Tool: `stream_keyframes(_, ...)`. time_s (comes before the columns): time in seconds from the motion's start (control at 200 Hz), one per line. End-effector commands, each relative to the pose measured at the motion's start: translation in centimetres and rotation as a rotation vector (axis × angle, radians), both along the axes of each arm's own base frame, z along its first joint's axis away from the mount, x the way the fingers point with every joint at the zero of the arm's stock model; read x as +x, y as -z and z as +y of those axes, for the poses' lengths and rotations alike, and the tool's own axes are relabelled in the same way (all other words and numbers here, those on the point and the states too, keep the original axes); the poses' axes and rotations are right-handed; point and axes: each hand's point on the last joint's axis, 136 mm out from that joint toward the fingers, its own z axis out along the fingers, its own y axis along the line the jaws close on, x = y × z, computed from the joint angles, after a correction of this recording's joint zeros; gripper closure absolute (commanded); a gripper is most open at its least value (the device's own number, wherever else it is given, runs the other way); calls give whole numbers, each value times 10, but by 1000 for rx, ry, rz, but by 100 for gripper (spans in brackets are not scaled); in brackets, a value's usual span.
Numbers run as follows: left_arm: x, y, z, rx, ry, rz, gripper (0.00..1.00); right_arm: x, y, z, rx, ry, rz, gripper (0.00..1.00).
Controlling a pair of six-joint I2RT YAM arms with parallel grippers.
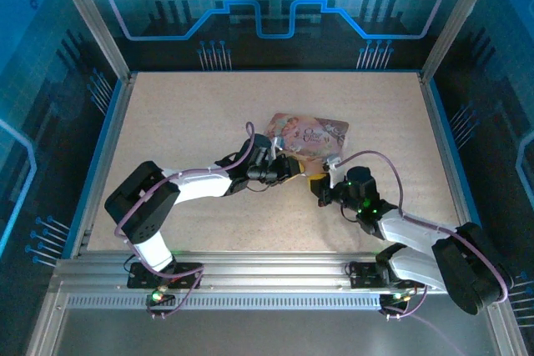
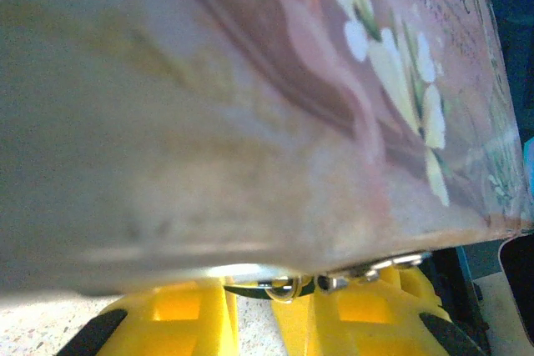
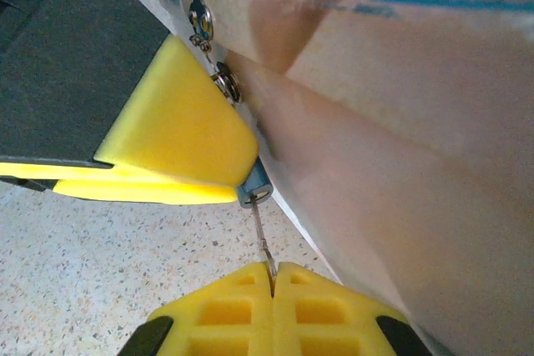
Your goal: Unlock a padlock with a key
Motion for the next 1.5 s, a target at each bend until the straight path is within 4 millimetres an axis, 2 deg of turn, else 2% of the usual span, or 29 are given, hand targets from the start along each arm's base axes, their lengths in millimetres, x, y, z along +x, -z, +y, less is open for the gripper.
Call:
stream_keyframes(0.0,-11,-38,-17,-104,82,-20,83,-3,-24,12,57,-77,-78,100)
stream_keyframes(0.505,-9,-39,-16,-108,72,-25,83,-15,-18,10,54,-97,-51,100)
stream_keyframes(0.745,-11,-41,-16,-114,78,-23,83,-7,-23,10,58,-78,-67,100)
stream_keyframes(1.045,-13,-42,-16,-116,84,-17,83,12,-24,6,34,-6,-87,100)
stream_keyframes(1.496,-13,-39,-16,-114,81,-9,83,16,-27,0,21,28,-107,100)
